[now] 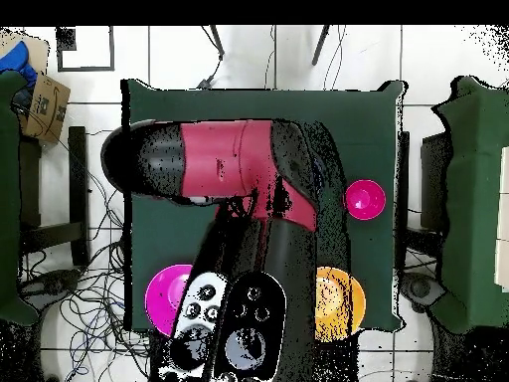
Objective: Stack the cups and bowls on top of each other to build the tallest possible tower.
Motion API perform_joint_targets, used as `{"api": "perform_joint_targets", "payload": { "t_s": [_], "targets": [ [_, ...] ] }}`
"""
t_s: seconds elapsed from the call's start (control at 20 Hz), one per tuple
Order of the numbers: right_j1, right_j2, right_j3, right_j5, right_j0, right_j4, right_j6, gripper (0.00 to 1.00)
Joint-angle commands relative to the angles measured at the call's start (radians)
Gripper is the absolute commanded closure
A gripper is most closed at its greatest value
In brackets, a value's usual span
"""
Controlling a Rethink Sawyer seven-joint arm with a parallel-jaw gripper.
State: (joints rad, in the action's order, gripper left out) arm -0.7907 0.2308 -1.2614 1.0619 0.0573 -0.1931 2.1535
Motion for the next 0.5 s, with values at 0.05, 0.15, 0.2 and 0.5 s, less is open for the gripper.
{"api": "perform_joint_targets", "payload": {
  "t_s": [0.05,0.15,0.2,0.5],
  "targets": [
    [0.118,-0.104,0.041,-0.029,0.051,-0.076,-0.020,1.00],
    [0.136,-0.104,0.053,-0.045,0.057,-0.061,0.008,1.00],
    [0.142,-0.105,0.052,-0.051,0.056,-0.051,0.018,1.00],
    [0.192,-0.075,0.081,-0.084,0.074,-0.047,0.078,1.00]
  ]
}}
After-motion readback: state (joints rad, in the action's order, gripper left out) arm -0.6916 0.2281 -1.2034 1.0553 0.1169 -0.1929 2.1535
